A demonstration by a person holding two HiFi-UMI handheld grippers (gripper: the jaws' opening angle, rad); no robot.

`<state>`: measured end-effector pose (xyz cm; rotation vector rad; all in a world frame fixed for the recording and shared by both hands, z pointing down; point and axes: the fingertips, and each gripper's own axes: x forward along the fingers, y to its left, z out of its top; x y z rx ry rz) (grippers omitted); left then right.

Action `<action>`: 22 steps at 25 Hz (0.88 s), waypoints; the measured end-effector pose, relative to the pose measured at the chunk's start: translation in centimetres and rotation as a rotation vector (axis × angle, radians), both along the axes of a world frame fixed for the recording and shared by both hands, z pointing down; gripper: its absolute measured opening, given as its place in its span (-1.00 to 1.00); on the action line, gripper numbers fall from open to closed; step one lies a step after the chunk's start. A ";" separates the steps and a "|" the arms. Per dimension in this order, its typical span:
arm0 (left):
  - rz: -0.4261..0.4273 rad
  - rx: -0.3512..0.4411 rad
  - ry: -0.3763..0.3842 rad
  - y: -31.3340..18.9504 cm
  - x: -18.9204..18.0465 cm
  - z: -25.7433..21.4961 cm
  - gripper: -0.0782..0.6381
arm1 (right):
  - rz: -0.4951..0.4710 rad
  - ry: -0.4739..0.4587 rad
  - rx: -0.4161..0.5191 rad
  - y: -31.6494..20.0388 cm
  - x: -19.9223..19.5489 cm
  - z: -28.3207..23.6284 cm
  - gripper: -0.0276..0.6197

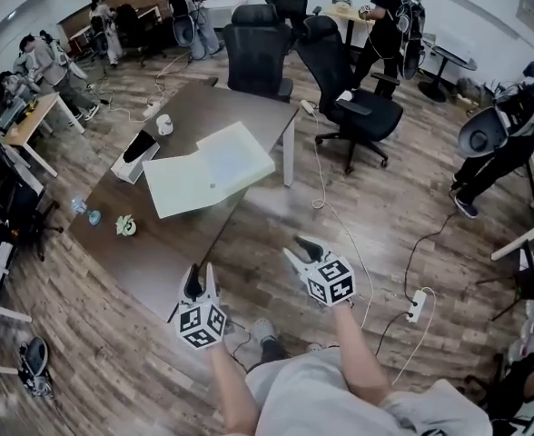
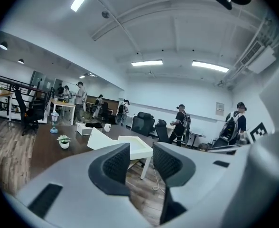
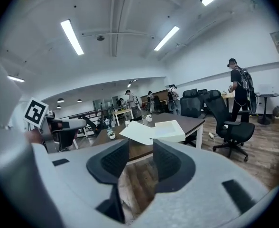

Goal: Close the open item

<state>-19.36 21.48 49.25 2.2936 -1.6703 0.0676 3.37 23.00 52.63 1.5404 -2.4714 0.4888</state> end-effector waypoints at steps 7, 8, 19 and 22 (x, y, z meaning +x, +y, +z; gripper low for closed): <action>0.006 0.029 0.038 -7.5 -2.4 -0.9 -0.39 | -0.002 0.047 -0.021 -6.2 -1.8 0.2 -0.30; 0.006 0.027 0.040 -8.4 -2.8 -0.9 -0.39 | -0.002 0.048 -0.021 -7.0 -2.0 0.2 -0.27; 0.008 -0.005 0.038 -16.2 -8.4 1.4 -0.38 | 0.082 0.043 -0.041 -14.5 -4.3 1.8 -0.18; 0.004 -0.018 0.029 -17.5 -9.9 2.3 -0.36 | 0.104 0.040 -0.043 -15.8 -5.5 2.6 -0.19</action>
